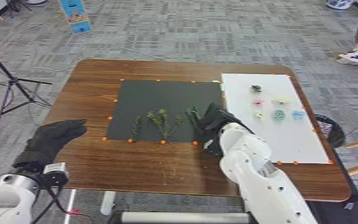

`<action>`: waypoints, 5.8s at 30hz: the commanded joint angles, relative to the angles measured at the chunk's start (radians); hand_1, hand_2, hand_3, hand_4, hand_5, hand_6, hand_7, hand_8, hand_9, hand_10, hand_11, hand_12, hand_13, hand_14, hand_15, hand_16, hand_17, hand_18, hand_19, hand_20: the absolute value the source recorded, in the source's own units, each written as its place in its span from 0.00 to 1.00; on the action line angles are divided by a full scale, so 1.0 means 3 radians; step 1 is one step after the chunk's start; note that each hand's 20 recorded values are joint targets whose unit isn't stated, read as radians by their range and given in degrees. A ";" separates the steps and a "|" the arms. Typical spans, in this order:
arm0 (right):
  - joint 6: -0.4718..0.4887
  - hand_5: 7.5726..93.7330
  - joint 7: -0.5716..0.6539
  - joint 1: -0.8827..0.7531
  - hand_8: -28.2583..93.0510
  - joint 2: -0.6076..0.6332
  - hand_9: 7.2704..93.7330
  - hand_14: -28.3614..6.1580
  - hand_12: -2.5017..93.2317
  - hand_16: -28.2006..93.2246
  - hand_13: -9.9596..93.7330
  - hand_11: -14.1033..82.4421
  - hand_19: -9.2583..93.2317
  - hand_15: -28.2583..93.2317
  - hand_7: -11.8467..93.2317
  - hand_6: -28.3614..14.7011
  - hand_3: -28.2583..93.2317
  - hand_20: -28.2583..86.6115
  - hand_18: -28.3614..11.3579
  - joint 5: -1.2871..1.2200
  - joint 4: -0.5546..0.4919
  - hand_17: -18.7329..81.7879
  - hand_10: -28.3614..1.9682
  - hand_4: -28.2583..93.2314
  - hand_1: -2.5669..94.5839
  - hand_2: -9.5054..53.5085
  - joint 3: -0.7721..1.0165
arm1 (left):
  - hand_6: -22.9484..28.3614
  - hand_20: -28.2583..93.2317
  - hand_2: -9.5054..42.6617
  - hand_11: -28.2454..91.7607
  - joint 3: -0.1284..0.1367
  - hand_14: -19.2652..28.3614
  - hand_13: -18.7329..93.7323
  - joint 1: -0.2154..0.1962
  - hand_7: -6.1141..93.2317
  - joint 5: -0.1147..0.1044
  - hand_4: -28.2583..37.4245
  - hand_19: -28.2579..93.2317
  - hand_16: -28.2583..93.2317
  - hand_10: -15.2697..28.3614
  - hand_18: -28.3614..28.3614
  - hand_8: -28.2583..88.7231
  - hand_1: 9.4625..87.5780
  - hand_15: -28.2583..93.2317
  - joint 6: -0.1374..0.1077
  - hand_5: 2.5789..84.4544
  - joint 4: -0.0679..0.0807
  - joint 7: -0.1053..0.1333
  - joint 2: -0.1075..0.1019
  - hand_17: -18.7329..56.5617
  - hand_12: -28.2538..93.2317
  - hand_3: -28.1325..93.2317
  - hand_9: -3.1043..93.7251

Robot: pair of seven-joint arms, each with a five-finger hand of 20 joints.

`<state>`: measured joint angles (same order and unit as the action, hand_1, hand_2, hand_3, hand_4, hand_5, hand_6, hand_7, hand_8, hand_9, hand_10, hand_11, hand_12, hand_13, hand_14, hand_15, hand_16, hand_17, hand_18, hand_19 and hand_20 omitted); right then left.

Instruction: Arrange flowers

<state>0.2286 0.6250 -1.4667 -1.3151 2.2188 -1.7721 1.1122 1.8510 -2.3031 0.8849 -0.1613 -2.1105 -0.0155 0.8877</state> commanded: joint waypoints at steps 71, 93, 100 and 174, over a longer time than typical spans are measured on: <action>-0.1102 0.61 -0.0913 -0.1168 0.18 0.1117 0.70 0.32 0.26 0.49 0.70 0.30 0.66 0.50 0.23 0.55 0.78 0.64 0.13 0.0632 -0.0643 0.47 0.36 0.16 0.31 0.03 0.1302 | 0.51 0.37 0.23 0.43 -0.0122 0.73 0.53 0.0035 0.25 0.0104 0.12 0.26 0.24 0.66 0.66 0.19 0.25 0.35 -0.0257 0.64 0.0016 0.0318 0.0003 0.36 0.37 0.81 0.58; -0.1032 0.64 -0.1055 -0.0407 0.18 0.1185 0.84 0.54 0.28 0.52 0.89 0.39 0.90 0.62 0.26 0.60 0.75 0.74 0.10 0.0867 -0.0097 0.60 0.53 0.14 0.37 0.00 0.0710 | 0.51 0.37 0.22 0.43 -0.0198 0.73 0.53 0.0127 0.25 0.0131 0.12 0.26 0.24 0.66 0.66 0.19 0.25 0.35 -0.0191 0.64 0.0029 0.0299 0.0002 0.36 0.37 0.81 0.58; -0.0874 0.66 -0.1006 -0.0371 0.17 0.1221 0.87 0.56 0.28 0.53 0.90 0.40 0.92 0.62 0.26 0.60 0.75 0.72 0.11 0.0971 0.0086 0.62 0.54 0.14 0.37 0.00 0.0707 | 0.51 0.37 0.21 0.43 -0.0176 0.73 0.54 0.0092 0.25 0.0134 0.12 0.26 0.24 0.66 0.66 0.19 0.25 0.35 -0.0196 0.64 0.0012 0.0297 0.0010 0.36 0.37 0.81 0.58; -0.0790 0.84 -0.1886 0.1342 0.35 0.0860 1.00 0.72 0.33 0.58 0.97 0.50 1.00 0.71 0.30 0.67 0.67 0.76 0.20 0.0709 0.0154 0.73 0.65 0.09 0.58 0.13 -0.1338 | 0.56 0.36 0.78 0.36 -0.0386 0.60 0.45 0.0393 0.18 -0.0288 0.00 0.25 0.20 0.66 0.53 0.16 0.24 0.30 -0.1363 0.48 0.0241 0.0865 -0.0178 0.39 0.29 0.72 0.50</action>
<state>-0.0226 0.1083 -1.0819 -0.9720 2.3882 -1.7438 0.8119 1.7073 -2.1747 0.8524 -0.5105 -2.0232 0.2110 0.8337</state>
